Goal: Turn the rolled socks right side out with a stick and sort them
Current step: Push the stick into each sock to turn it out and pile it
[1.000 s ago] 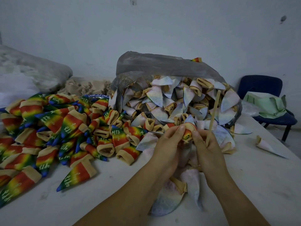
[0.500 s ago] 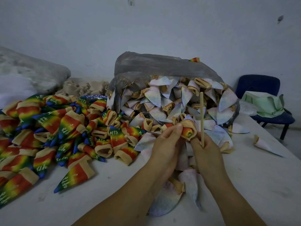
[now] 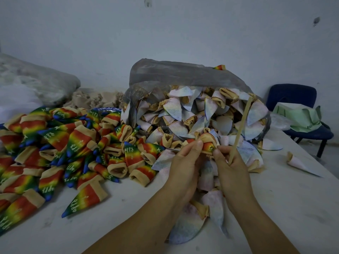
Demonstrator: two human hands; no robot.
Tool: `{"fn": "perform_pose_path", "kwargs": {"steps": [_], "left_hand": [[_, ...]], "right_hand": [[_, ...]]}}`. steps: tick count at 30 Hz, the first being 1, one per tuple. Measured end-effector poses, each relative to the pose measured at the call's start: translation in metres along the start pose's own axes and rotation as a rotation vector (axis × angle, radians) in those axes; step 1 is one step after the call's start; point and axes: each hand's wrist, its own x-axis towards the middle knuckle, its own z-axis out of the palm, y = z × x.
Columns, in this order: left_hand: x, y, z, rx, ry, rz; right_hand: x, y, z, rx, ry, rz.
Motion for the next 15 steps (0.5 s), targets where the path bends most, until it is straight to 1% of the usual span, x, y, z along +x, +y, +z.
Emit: {"fn": "perform_pose_path", "kwargs": {"steps": [5,10,13,15], "left_hand": [[0.001,0.001,0.003,0.016,0.055,-0.030],[0.000,0.007,0.008,-0.093,0.097,-0.139],[0.002,0.011,0.009,-0.153,0.099,-0.198],[0.003,0.012,0.009,-0.150,0.103,-0.205]], "right_hand": [[0.002,0.000,-0.002,0.000,0.026,0.003],[0.003,0.002,-0.001,0.039,0.030,0.045],[0.001,0.003,0.003,0.067,-0.026,0.073],[0.001,0.003,0.004,0.128,-0.048,0.117]]}}
